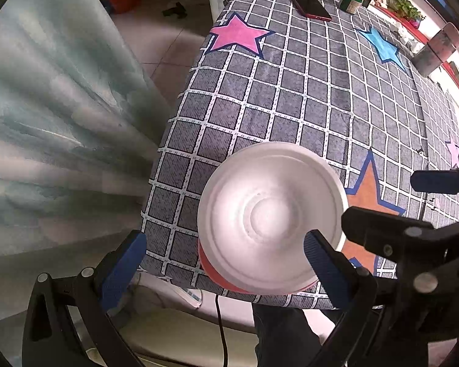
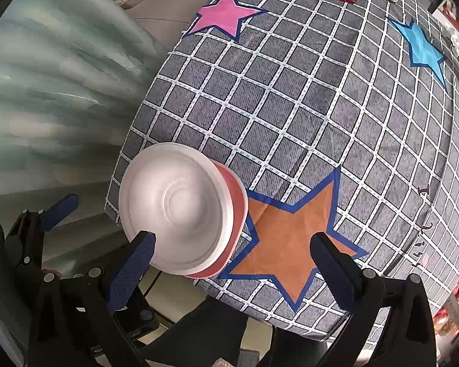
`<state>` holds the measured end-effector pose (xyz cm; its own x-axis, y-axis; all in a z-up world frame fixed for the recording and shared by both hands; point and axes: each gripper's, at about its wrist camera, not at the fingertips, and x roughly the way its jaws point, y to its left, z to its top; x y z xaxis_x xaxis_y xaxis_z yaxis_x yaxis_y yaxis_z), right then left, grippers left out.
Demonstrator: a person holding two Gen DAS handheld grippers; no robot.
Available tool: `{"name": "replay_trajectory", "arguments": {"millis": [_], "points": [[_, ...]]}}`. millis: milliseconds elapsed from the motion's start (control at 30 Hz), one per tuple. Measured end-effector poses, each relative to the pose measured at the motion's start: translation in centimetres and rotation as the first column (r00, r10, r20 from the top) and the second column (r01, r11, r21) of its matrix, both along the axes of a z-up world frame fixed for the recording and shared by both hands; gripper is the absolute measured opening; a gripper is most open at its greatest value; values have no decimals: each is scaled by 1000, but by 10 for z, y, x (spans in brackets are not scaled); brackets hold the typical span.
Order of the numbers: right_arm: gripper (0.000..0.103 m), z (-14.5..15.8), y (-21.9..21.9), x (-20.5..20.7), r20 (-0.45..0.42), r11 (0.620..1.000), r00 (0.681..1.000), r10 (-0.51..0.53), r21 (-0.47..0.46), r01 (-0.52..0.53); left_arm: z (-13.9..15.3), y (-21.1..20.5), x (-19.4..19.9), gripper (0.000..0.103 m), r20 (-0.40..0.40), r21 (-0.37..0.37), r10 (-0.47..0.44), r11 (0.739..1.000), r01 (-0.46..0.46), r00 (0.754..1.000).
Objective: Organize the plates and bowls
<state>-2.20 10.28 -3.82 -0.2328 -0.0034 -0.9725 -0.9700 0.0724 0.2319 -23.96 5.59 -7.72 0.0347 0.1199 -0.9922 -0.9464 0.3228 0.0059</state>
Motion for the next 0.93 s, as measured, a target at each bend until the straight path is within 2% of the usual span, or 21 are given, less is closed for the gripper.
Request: {"name": "replay_trajectory", "arguments": {"millis": [800,933], "points": [[103,-8,-1,-4,1,1000,1000,17,-18,-17,-10,4,3,103,-23,-24,6,1000,-6,1000],[103,-10,-1,-3,1,999,1000,24,-20,-24,-6,5,0,103,-8,9,20,1000,-20,1000]]}}
